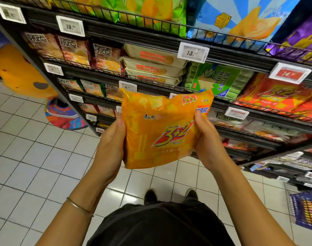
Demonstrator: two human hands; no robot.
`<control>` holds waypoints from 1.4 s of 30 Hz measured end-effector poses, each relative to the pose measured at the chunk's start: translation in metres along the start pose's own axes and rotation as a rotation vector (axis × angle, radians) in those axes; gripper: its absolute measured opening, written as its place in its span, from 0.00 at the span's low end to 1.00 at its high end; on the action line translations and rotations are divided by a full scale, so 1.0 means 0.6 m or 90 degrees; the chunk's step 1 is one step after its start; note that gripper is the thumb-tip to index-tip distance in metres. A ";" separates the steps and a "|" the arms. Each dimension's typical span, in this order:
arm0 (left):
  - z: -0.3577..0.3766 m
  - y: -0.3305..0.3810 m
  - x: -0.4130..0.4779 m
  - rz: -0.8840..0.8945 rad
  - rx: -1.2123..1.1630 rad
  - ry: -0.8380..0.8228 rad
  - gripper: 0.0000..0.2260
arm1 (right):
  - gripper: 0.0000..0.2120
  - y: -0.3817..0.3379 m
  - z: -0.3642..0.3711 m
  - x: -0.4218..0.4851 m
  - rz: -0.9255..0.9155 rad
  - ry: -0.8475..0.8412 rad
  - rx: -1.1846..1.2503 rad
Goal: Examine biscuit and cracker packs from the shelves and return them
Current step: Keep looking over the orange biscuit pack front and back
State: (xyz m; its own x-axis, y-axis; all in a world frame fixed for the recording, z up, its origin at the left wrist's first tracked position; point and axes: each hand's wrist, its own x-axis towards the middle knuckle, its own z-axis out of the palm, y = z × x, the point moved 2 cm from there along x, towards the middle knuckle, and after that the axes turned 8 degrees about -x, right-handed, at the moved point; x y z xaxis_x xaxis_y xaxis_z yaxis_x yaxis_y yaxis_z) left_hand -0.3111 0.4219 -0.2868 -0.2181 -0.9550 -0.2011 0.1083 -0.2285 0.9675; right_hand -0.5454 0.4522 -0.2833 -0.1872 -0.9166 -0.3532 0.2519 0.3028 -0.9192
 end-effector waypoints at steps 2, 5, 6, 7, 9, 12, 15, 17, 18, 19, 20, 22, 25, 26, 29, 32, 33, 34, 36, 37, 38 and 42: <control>0.007 0.004 -0.011 -0.014 -0.007 -0.021 0.21 | 0.28 -0.005 0.000 -0.002 -0.037 0.031 0.018; 0.017 0.009 -0.027 0.002 0.034 -0.076 0.23 | 0.28 -0.013 0.004 -0.009 -0.092 0.029 0.018; 0.019 0.005 -0.030 0.020 0.054 -0.085 0.28 | 0.29 -0.015 0.006 -0.011 -0.112 0.020 0.008; 0.019 0.003 -0.032 0.032 0.063 -0.078 0.33 | 0.29 -0.017 0.008 -0.012 -0.129 0.008 -0.003; 0.014 0.000 -0.031 0.080 0.071 -0.054 0.34 | 0.28 -0.022 0.010 -0.017 -0.154 -0.017 -0.030; 0.000 0.001 -0.028 0.125 0.055 -0.019 0.39 | 0.25 -0.032 0.011 -0.027 -0.179 -0.054 -0.057; -0.012 -0.001 -0.025 0.109 0.038 0.022 0.51 | 0.27 -0.036 0.010 -0.035 -0.202 -0.073 -0.086; -0.015 0.002 -0.024 0.105 0.035 0.024 0.51 | 0.29 -0.039 0.009 -0.039 -0.201 -0.075 -0.107; -0.014 0.003 -0.023 0.113 0.037 0.024 0.49 | 0.32 -0.040 0.007 -0.040 -0.198 -0.074 -0.115; -0.013 0.003 -0.023 0.124 0.038 0.023 0.45 | 0.33 -0.039 0.004 -0.040 -0.197 -0.075 -0.120; -0.012 0.003 -0.023 0.134 0.036 0.020 0.40 | 0.33 -0.040 0.001 -0.040 -0.198 -0.077 -0.123; -0.007 0.007 -0.021 0.154 0.026 0.007 0.28 | 0.31 -0.041 -0.005 -0.041 -0.202 -0.086 -0.122; -0.005 0.013 -0.020 0.156 0.012 -0.022 0.24 | 0.30 -0.039 -0.010 -0.041 -0.202 -0.093 -0.118; -0.006 0.015 -0.020 0.150 0.004 -0.024 0.25 | 0.30 -0.038 -0.012 -0.041 -0.199 -0.091 -0.118; -0.012 0.016 -0.014 0.137 -0.004 -0.026 0.33 | 0.35 -0.035 -0.018 -0.035 -0.189 -0.079 -0.124; -0.015 0.019 -0.007 0.124 -0.018 -0.032 0.36 | 0.31 -0.040 -0.025 -0.030 -0.182 -0.075 -0.107; -0.015 0.018 -0.005 0.104 -0.035 -0.032 0.39 | 0.30 -0.043 -0.025 -0.028 -0.173 -0.077 -0.104; -0.015 0.017 -0.003 0.081 -0.055 -0.032 0.43 | 0.32 -0.045 -0.025 -0.025 -0.162 -0.078 -0.102; -0.014 0.015 0.001 0.027 -0.090 -0.023 0.50 | 0.39 -0.047 -0.025 -0.020 -0.129 -0.072 -0.099; -0.013 0.016 0.003 -0.002 -0.107 -0.021 0.53 | 0.43 -0.047 -0.024 -0.019 -0.105 -0.068 -0.103; -0.011 0.017 0.006 -0.029 -0.123 -0.021 0.54 | 0.46 -0.047 -0.023 -0.017 -0.076 -0.071 -0.106; 0.001 0.024 0.010 -0.133 -0.207 -0.048 0.55 | 0.46 -0.047 -0.019 -0.014 0.018 -0.169 -0.026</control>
State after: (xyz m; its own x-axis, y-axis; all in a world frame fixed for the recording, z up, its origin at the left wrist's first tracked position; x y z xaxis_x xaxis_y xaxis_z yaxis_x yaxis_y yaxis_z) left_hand -0.3117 0.4130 -0.2742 -0.3367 -0.8676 -0.3659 0.3527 -0.4765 0.8053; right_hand -0.5616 0.4546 -0.2565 0.0767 -0.9424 -0.3255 0.2138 0.3344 -0.9179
